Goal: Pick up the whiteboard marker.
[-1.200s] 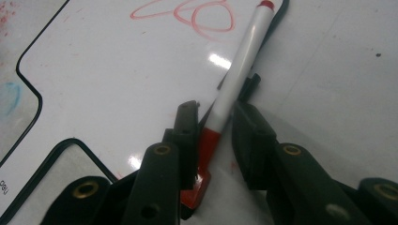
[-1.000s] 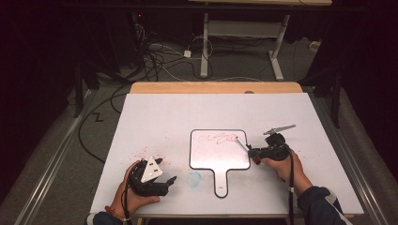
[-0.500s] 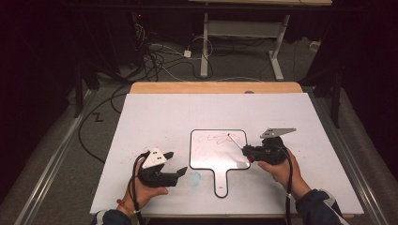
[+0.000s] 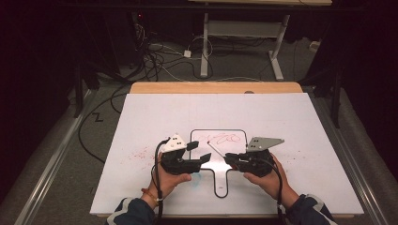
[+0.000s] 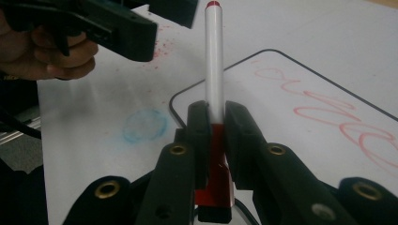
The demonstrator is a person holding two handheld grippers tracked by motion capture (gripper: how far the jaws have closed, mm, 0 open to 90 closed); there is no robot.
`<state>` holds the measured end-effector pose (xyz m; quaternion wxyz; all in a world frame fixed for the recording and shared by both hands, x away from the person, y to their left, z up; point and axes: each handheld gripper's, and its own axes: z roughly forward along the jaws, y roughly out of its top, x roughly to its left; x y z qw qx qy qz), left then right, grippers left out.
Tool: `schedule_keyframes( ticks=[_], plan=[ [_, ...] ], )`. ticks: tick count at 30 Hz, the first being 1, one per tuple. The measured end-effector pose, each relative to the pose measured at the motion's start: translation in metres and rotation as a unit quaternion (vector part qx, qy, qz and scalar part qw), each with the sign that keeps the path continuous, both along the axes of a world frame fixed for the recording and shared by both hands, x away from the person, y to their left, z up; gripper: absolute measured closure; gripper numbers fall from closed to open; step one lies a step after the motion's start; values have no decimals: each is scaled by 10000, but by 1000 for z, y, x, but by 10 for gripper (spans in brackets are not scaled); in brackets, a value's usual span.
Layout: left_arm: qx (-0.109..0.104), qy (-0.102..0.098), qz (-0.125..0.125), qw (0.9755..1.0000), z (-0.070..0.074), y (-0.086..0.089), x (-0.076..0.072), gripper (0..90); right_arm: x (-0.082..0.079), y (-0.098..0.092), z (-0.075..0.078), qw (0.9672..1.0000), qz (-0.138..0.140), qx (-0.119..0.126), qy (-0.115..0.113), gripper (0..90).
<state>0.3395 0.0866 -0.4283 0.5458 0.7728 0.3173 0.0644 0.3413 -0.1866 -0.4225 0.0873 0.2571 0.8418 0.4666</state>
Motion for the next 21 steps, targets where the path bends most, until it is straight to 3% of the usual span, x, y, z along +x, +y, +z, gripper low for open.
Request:
schedule_keyframes(
  ticks=[1,2,5,6,8,9,10,11,14,17,19,21],
  plan=[
    [-22,17,-14,10000,1,-3,1,327,-1,1,0,10000,40,52,-41,816],
    [-378,155,83,9991,0,-10,-1,335,-3,3,0,9998,101,113,-91,816],
    [-337,159,-76,9993,-1,-14,2,364,-6,5,0,9995,145,199,-189,816],
    [-393,128,-132,9991,-1,-15,2,427,-6,7,0,9994,158,199,-244,816],
    [-528,94,-157,9984,1,-19,0,448,-7,7,-1,9994,157,228,-228,815],
    [-574,55,-160,9982,1,-20,0,521,-7,9,-2,9992,157,266,-241,815],
    [-370,-73,-303,9988,2,-16,1,551,-7,9,-2,9992,167,268,-235,815],
    [-387,-94,-324,9987,3,-17,1,589,-7,10,-3,9992,175,259,-247,816],
    [-532,-147,-329,9979,3,-17,2,686,-9,11,-2,9992,163,255,-279,815],
    [-655,-149,-396,9970,4,-18,3,715,-9,12,-2,9991,150,253,-289,815],
    [-853,-170,-433,9953,6,-23,0,755,-9,14,-3,9991,117,256,-325,814],
    [-794,-261,-476,9954,6,-23,1,776,-10,15,-2,9990,68,244,-378,813]
  ],
)
